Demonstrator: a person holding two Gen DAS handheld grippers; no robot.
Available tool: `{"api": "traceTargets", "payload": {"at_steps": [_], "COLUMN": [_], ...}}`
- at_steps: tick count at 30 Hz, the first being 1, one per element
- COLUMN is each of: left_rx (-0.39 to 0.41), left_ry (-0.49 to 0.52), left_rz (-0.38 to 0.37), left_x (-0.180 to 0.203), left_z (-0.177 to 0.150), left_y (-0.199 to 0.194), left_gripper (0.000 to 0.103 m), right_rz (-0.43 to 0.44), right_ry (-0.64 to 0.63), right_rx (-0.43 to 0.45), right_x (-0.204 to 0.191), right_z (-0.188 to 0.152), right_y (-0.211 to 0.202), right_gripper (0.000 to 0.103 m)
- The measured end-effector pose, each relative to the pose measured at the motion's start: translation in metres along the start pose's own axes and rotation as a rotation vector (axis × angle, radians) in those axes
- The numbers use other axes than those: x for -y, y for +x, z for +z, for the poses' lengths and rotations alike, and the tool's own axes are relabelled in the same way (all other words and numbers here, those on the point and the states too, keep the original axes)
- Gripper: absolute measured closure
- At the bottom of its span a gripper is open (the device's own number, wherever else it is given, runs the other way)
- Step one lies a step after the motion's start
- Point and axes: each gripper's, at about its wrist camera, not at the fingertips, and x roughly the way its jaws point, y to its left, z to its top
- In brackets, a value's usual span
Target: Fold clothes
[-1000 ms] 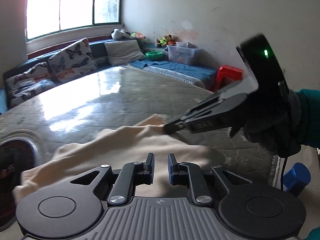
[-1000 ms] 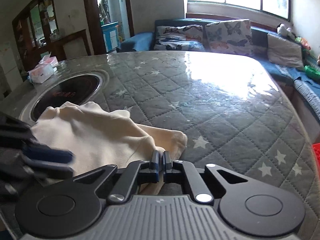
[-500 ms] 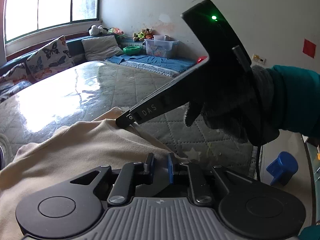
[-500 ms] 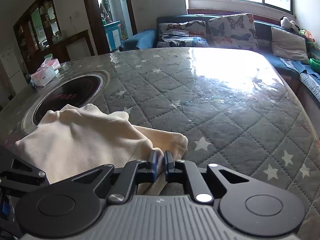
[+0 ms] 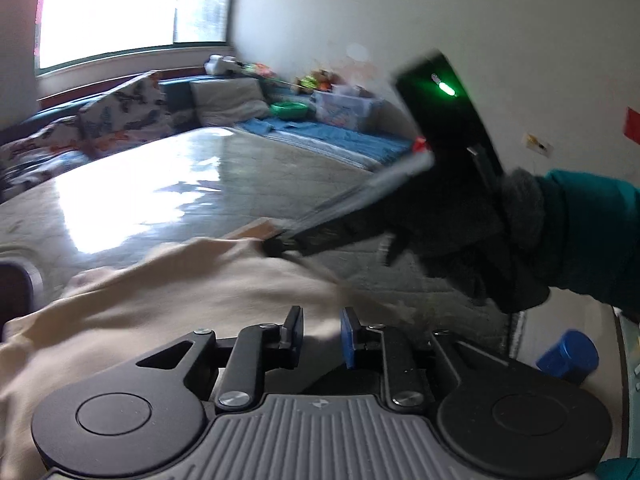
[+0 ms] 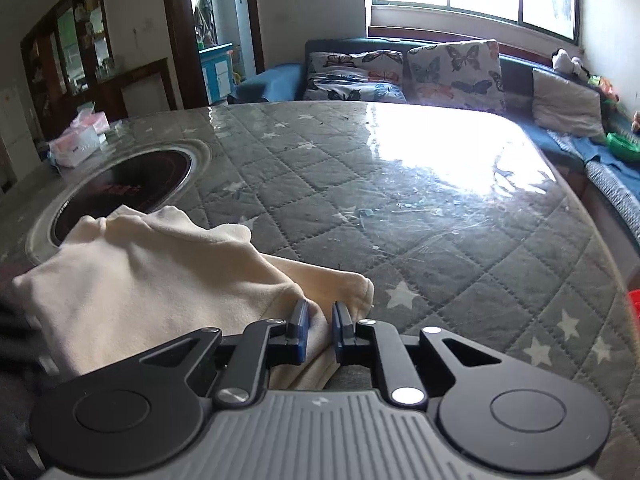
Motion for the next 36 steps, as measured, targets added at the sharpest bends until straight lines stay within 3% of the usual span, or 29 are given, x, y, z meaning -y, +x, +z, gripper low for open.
{"api": "traceTargets", "payload": {"at_steps": [7, 10, 12, 16, 18, 22, 27, 31, 36], "left_rx": [0.010, 0.002, -0.001, 0.006, 0.015, 0.034, 0.039, -0.006, 0.000], "left_ry": [-0.139, -0.188, -0.217, -0.266, -0.277, -0.277, -0.264, -0.312, -0.348], "left_rz": [0.181, 0.234, 0.259, 0.272, 0.271, 0.264, 0.262, 0.278, 0.287], "left_x": [-0.052, -0.070, -0.081, -0.096, -0.098, -0.100, -0.105, -0.125, -0.139], "left_z": [-0.016, -0.028, -0.036, -0.046, -0.045, -0.037, -0.023, -0.026, -0.024], "left_y": [-0.038, -0.049, -0.056, -0.066, -0.069, -0.069, -0.053, -0.038, -0.038], "left_gripper": [0.074, 0.074, 0.074, 0.073, 0.073, 0.071, 0.071, 0.071, 0.071], "right_rz": [-0.010, 0.010, 0.034, 0.086, 0.106, 0.128, 0.136, 0.133, 0.122], "right_ry": [-0.055, -0.083, -0.103, -0.130, -0.149, -0.172, -0.176, -0.181, -0.170], "right_rx": [0.028, 0.043, 0.051, 0.040, 0.029, 0.022, 0.021, 0.003, 0.003], "right_x": [-0.015, -0.025, -0.035, -0.057, -0.068, -0.086, -0.100, -0.106, -0.106], "right_z": [0.008, 0.013, 0.016, 0.019, 0.018, 0.019, 0.021, 0.020, 0.022], "right_y": [-0.015, -0.022, -0.023, -0.019, -0.015, -0.006, 0.010, 0.023, 0.030], "right_gripper": [0.086, 0.069, 0.064, 0.047, 0.046, 0.031, 0.026, 0.020, 0.016]}}
